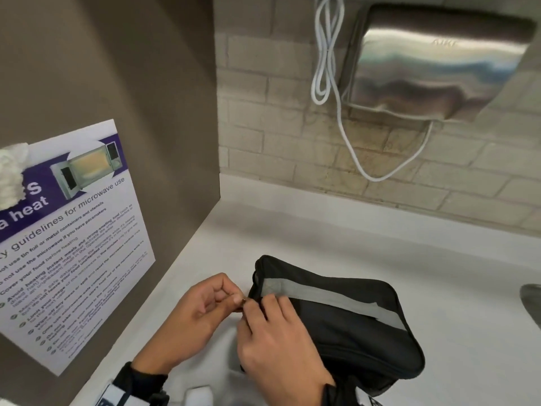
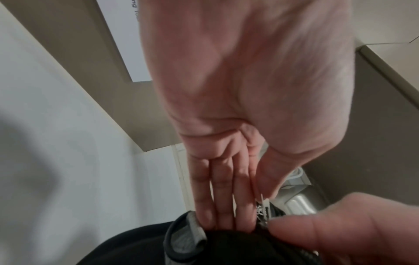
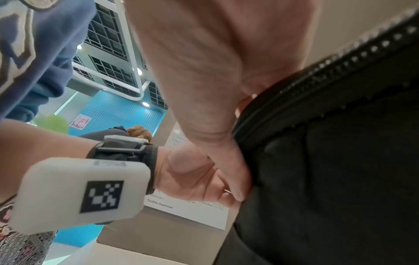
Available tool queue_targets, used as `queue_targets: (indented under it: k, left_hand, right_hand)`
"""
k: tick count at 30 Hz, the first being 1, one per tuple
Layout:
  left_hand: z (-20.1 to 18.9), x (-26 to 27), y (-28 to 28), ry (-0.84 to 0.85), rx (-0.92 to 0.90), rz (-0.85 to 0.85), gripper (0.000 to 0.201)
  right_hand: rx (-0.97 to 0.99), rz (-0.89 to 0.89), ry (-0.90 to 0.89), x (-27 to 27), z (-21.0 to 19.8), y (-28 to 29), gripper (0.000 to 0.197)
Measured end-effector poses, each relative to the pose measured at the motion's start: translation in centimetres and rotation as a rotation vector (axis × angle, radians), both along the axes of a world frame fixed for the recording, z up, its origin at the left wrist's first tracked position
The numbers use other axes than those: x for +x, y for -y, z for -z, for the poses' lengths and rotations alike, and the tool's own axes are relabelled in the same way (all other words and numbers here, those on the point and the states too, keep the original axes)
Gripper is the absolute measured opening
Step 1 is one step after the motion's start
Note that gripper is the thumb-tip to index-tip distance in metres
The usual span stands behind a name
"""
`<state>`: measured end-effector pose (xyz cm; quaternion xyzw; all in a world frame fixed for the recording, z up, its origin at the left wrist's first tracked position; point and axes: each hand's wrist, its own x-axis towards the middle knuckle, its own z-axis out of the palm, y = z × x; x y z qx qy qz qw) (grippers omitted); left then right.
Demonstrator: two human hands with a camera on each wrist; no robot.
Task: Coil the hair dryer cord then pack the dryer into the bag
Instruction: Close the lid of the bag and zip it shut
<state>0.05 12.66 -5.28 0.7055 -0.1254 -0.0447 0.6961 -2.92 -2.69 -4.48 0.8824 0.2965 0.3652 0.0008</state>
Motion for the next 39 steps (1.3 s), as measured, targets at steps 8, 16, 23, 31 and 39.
queue_targets:
  k: [8,16,23,31,39]
  left_hand:
    - [0.8,-0.4,1.2,0.090,0.107,-0.154,0.010]
    - [0.4,-0.2,1.4,0.036,0.042,-0.207,0.010]
    - [-0.1,-0.6,1.2,0.131,0.191,-0.163,0.011]
    - [-0.3,-1.9,2.6,0.303,0.459,-0.177,0.015]
    - [-0.7,-1.4,3.2,0.341,0.517,-0.321,0.012]
  right_hand:
    - [0.013,-0.058,-0.015,-0.6,0.1,-0.2,0.055]
    - [0.054,0.071,-0.052,-1.4,-1.4,-0.4,0.026]
    - [0.009,0.051,-0.025,-0.9,-0.9,0.7,0.026]
    - [-0.047,0.035,-0.065,-0.5,-0.8,2.4,0.019]
    - [-0.077,0.004,-0.113,-1.0,-1.2,2.6,0.002]
